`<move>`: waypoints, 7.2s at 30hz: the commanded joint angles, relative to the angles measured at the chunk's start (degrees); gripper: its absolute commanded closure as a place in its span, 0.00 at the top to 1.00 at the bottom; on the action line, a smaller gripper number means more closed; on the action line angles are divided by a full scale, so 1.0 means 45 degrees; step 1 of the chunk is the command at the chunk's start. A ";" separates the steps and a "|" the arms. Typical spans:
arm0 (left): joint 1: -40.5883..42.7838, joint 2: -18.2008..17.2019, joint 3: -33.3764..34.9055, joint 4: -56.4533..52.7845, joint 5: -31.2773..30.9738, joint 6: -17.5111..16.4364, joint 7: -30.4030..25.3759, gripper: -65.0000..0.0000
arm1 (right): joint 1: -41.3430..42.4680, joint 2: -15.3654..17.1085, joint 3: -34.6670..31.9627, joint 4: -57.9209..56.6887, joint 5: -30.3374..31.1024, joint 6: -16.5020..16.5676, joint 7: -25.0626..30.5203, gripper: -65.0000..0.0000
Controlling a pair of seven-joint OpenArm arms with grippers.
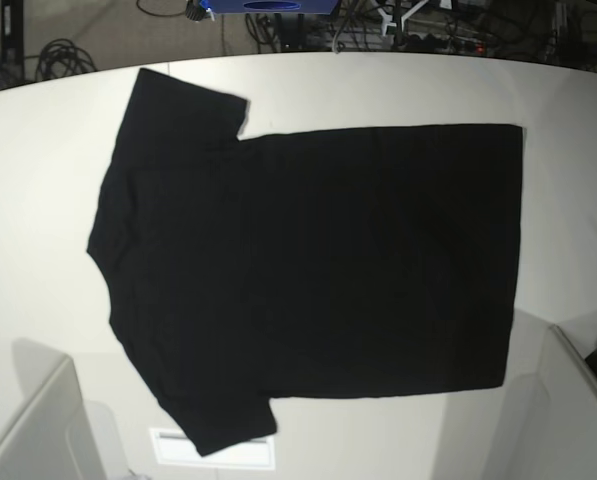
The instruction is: Fold the T-shirt properly
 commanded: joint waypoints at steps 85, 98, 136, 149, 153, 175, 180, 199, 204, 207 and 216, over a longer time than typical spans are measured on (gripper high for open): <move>0.8787 -0.2831 -0.6410 2.0633 -1.1788 -0.2244 0.3196 0.81 | 0.3982 -0.0868 1.4464 1.6887 0.6019 0.8877 -1.8548 0.70; 0.8338 -0.2831 -0.6918 1.9793 -1.2764 -0.3064 0.3196 0.81 | 0.3318 -0.1220 1.3331 1.6457 0.6546 0.8877 -1.8548 0.70; 0.5779 -0.1639 -1.3306 1.9519 -1.1338 -0.5370 0.9819 0.81 | -0.0706 -0.1337 1.2198 1.7434 0.7191 0.8877 -1.8303 0.70; 0.5485 -0.1542 -1.3286 1.8855 -1.0772 -0.7167 0.9799 0.81 | -0.0980 -0.1278 1.1338 1.5598 0.7191 0.8877 -1.7542 0.70; 0.5485 -0.1542 -1.3286 1.8933 -1.0772 -0.7167 0.9799 0.81 | -0.1664 -0.1337 1.0928 1.6242 0.7191 0.8877 -1.7483 0.65; 0.4997 -0.1522 -1.2173 1.8582 -0.9248 -0.7167 0.9780 0.81 | -0.1156 -0.1063 1.1240 1.5539 0.7074 0.8877 -1.6467 0.34; 0.4313 -0.1268 -1.2271 1.8328 -0.9482 -0.7147 0.9858 0.81 | -0.1156 -0.1044 1.1182 1.5539 0.7074 0.8877 -1.6565 0.00; 0.2907 -0.0897 -1.0825 1.6823 -0.9502 -0.6132 0.9877 0.81 | -0.1214 -0.1044 1.1221 1.5539 0.7074 0.8877 -1.6584 0.00; 0.2887 -0.0877 -0.9946 1.6823 -0.9502 -0.6112 0.9877 0.80 | -0.1214 -0.1044 1.1240 1.5539 0.7074 0.8877 -1.6565 0.00; 0.2711 -0.0565 -0.9965 1.6804 -0.9502 -0.6112 0.9877 0.75 | -0.1214 -0.1024 1.1240 1.5539 0.7074 0.8877 -1.6545 0.00; 0.2711 -0.0565 -0.9965 1.6804 -0.9502 -0.6112 0.9877 0.36 | -0.1390 -0.0809 1.1240 1.5559 0.7074 0.8877 -1.6487 0.00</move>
